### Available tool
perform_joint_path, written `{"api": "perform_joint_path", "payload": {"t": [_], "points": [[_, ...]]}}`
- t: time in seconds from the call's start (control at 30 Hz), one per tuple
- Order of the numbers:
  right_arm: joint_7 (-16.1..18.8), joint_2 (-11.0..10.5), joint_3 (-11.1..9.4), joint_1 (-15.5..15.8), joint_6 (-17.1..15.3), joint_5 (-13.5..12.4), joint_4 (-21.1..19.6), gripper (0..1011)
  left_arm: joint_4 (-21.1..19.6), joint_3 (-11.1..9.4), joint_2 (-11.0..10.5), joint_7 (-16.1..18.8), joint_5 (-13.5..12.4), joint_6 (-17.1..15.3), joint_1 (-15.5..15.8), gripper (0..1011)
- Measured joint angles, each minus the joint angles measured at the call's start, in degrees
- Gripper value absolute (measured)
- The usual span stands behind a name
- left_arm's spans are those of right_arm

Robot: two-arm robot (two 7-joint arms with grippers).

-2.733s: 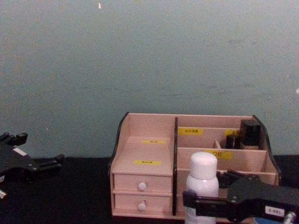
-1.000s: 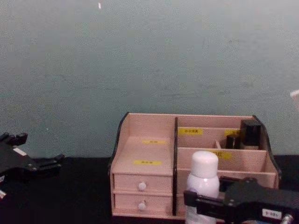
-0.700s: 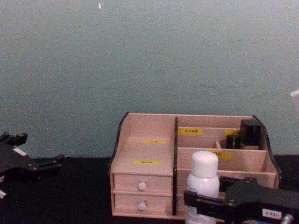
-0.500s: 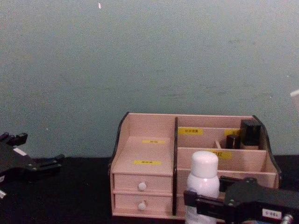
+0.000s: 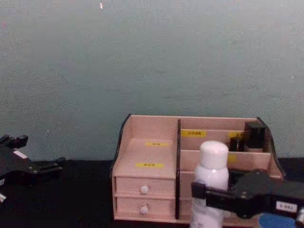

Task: Pick up the facial cleanser and watermelon frost from the table and place them into the tiered storage box.

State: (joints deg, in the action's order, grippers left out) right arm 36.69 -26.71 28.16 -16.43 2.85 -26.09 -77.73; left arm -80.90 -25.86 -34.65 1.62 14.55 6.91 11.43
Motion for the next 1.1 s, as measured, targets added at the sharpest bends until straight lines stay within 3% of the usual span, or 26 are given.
{"api": "perform_joint_path", "payload": {"t": [0.27, 0.5, 0.77, 1.1], "points": [[0.69, -1.43, -1.89, 0.22, 0.05, -3.28, -4.38, 593, 0.0, 0.0, 0.0, 0.0, 0.0, 0.0, 0.0, 1001], [-1.18, -0.64, -2.96, -1.91, 0.54, -4.09, -5.12, 593, 0.0, 0.0, 0.0, 0.0, 0.0, 0.0, 0.0, 1001], [-5.88, 2.69, -3.7, -6.59, 1.77, -1.61, -1.46, 593, 0.0, 0.0, 0.0, 0.0, 0.0, 0.0, 0.0, 1001], [-10.82, 7.82, -4.12, -11.91, 2.84, 2.89, 7.05, 593, 0.0, 0.0, 0.0, 0.0, 0.0, 0.0, 0.0, 1001]]}}
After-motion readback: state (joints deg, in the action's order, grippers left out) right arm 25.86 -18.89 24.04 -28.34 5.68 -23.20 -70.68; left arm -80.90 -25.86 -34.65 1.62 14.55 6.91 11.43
